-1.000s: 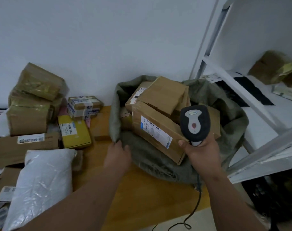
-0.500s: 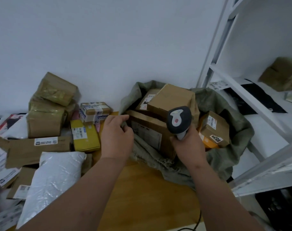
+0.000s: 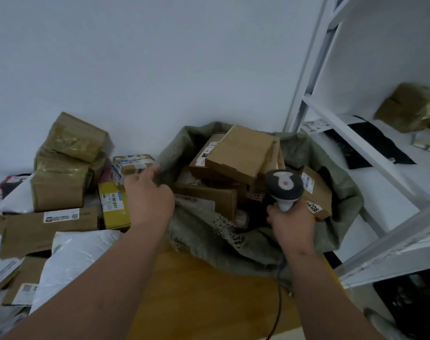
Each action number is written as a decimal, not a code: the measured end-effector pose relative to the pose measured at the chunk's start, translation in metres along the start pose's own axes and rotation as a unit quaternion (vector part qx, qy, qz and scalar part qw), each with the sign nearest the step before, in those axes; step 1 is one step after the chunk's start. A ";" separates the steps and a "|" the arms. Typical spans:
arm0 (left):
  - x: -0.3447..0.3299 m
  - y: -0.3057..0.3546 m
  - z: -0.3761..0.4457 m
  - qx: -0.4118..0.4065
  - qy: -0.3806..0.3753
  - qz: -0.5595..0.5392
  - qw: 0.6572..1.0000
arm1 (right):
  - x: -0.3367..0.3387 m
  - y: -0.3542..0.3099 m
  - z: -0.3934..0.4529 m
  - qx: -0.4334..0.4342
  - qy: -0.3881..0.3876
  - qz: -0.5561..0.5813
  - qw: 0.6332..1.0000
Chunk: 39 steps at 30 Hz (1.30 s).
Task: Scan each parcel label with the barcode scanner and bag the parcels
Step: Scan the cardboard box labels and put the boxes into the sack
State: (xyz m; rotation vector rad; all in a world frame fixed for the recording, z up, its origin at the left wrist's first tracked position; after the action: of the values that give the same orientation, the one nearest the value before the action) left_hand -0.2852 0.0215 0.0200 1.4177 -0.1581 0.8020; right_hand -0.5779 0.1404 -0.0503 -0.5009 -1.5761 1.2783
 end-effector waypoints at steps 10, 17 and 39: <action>-0.048 0.008 -0.016 -0.012 -0.100 0.050 0.994 | 0.044 0.008 0.097 0.005 0.079 -0.143 0.987; -0.076 0.012 -0.008 0.112 -0.098 -0.011 0.989 | 0.027 -0.006 0.152 0.030 -0.015 -0.223 0.974; -0.105 0.077 -0.019 -0.032 -0.117 -0.002 0.993 | -0.003 -0.074 0.153 0.013 -0.067 -0.002 0.998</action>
State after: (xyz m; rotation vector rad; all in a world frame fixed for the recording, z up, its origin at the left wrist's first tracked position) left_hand -0.4137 -0.0074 0.0210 1.4487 -0.3577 0.6199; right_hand -0.6907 0.0380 0.0241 -0.4008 -1.6679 1.3513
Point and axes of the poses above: each hand's wrist, its own z-axis towards the middle knuckle, its own x-axis out of the back of the hand, y = z × x, the point moved 8 cm from there along z, towards the middle knuckle, and after that the axes turned 14 degrees about y, right-handed, at the moved point
